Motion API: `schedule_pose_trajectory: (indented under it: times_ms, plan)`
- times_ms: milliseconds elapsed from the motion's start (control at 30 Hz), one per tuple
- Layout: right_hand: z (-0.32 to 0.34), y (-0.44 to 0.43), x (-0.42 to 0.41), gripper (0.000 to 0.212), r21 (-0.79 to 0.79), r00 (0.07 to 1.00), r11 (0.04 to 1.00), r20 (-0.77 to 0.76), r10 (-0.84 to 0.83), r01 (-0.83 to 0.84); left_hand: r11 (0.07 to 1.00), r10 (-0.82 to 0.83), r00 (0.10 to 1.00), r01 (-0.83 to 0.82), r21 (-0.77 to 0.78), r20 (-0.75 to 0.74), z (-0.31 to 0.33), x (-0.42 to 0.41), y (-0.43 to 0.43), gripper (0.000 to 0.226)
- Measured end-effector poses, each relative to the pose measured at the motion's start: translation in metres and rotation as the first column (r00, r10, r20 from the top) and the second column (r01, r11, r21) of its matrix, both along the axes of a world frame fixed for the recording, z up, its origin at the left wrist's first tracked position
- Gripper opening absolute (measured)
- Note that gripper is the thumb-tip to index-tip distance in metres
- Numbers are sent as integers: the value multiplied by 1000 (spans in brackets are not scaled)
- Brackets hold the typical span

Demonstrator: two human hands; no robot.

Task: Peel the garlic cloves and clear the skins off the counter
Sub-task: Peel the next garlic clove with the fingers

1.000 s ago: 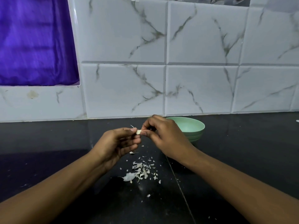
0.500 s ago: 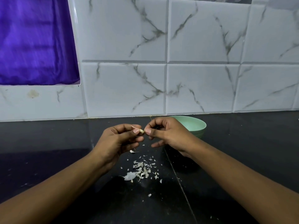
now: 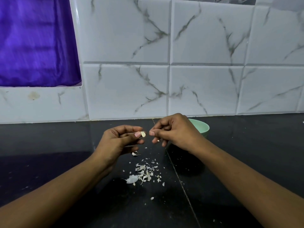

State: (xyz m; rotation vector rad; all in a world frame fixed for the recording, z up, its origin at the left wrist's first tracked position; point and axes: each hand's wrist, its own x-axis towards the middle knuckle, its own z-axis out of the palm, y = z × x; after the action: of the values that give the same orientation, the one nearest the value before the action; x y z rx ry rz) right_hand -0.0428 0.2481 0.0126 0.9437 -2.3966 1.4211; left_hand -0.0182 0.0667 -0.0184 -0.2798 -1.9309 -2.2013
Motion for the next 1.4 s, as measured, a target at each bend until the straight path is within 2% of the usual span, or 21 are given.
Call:
schedule_pose_trajectory:
  times_ms: [133,233,333,467,533,600,733,833,900,1000,1133,1300,1400]
  plan:
    - [-2,-1,-2,19,-18,999,1000,-35,-15,15,1000,22,1000,-22,-15,2,-1,-1,0,18]
    - [-8,-4,-4,25,-13,998,999,42,52,-52,1000,29,999,-28,-8,16,-1,-2,1,22]
    - [-17,-10,-6,17,-102,990,993,116,76,-64,999,34,999,-34,-21,23,-3,-2,2,16]
    - [-23,-15,-9,11,-174,991,985,129,44,-21,987,83,997,-84,-135,-11,-3,-2,2,2]
    - [-24,-15,-9,11,-133,998,991,57,4,3,979,100,994,-104,-176,-32,-3,-1,2,3]
    - [-24,-15,-8,9,-58,995,997,-92,-46,40,975,108,994,-113,-193,-35,-2,-1,2,6]
    - [-23,-15,-5,5,45,941,994,-331,-75,95,974,105,994,-105,-202,-12,-1,0,2,10]
    - [-23,-15,-5,5,96,912,990,-406,-54,102,977,94,995,-89,-194,17,0,1,2,10]
    - [-22,-14,-6,5,89,937,991,-345,-62,99,978,91,996,-86,-190,17,0,2,2,8]
    - [-22,-13,-9,10,-3,994,999,-100,-41,41,966,85,996,-85,-244,-13,1,3,3,5]
    - [-23,-12,-12,13,-159,989,987,135,53,-31,931,100,991,-124,-344,-85,2,4,4,5]
    - [-23,-15,-10,11,-316,964,947,226,143,-66,929,108,989,-137,-345,-101,2,5,4,5]
    - [-24,-15,-10,15,-358,950,930,252,185,-86,960,97,995,-100,-262,-26,2,6,4,10]
